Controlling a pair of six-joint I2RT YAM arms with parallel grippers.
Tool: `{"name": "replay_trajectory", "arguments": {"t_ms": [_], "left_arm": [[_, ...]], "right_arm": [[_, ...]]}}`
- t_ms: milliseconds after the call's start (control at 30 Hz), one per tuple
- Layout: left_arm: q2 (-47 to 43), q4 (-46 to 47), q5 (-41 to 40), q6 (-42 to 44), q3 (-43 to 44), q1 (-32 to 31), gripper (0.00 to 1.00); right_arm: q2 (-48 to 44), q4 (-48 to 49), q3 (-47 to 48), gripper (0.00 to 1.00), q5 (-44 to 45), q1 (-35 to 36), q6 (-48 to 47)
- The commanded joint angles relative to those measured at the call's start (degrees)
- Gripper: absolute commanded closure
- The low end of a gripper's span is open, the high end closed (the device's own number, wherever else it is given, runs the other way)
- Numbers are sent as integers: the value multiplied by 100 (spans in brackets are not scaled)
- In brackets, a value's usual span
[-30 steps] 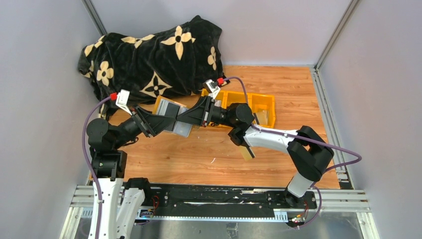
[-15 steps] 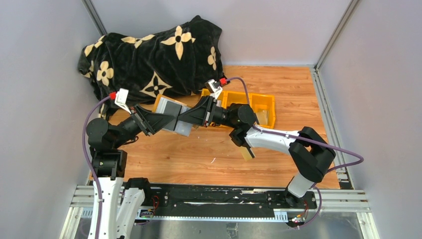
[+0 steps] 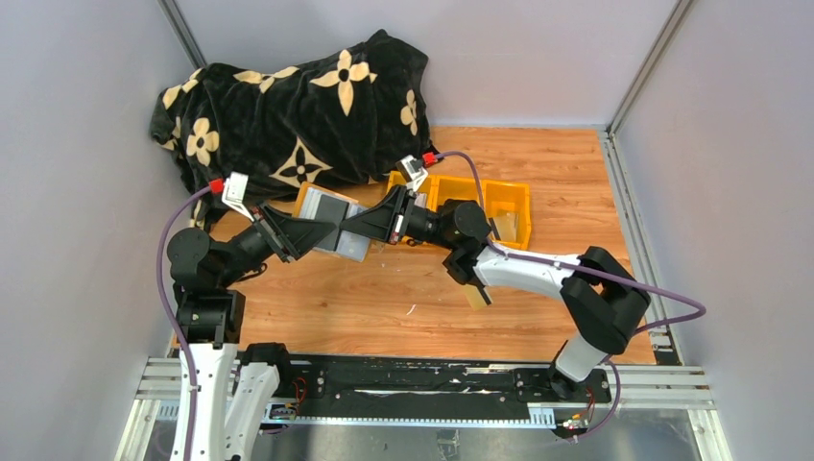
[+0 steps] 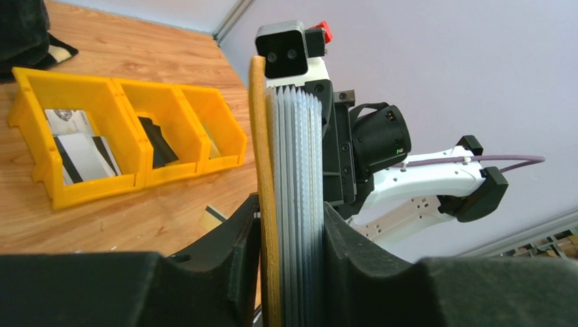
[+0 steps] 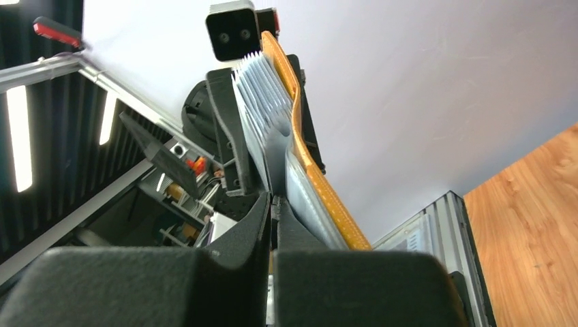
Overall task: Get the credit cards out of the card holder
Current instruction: Remove the credit card from the card holder.
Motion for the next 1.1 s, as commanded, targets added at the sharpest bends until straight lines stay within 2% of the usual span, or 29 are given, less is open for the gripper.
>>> {"name": "replay_trajectory", "arguments": {"t_ms": [0, 133, 267, 467, 600, 900, 1000, 1067], "left_arm": [[-112, 262, 469, -81, 91, -64, 58], [-112, 375, 500, -246, 70, -62, 50], [-108, 581, 501, -512, 34, -64, 48], [-71, 853, 482, -752, 12, -62, 62], [-51, 1076, 464, -1009, -16, -66, 68], [-66, 1002, 475, -982, 56, -64, 81], [-77, 948, 445, -936, 37, -64, 85], [-77, 943, 424, -944, 35, -63, 89]], "right_arm": [[-372, -961, -189, 100, 807, 57, -558], [-466, -986, -310, 100, 867, 55, -571], [-483, -936, -411, 100, 881, 55, -554], [-563, -771, -597, 100, 913, 54, -552], [-614, -600, -745, 100, 951, 55, -524], [-727, -374, -1007, 100, 955, 46, -485], [-622, -143, -871, 84, 778, 55, -344], [-544, -40, -721, 67, 668, 55, -256]]}}
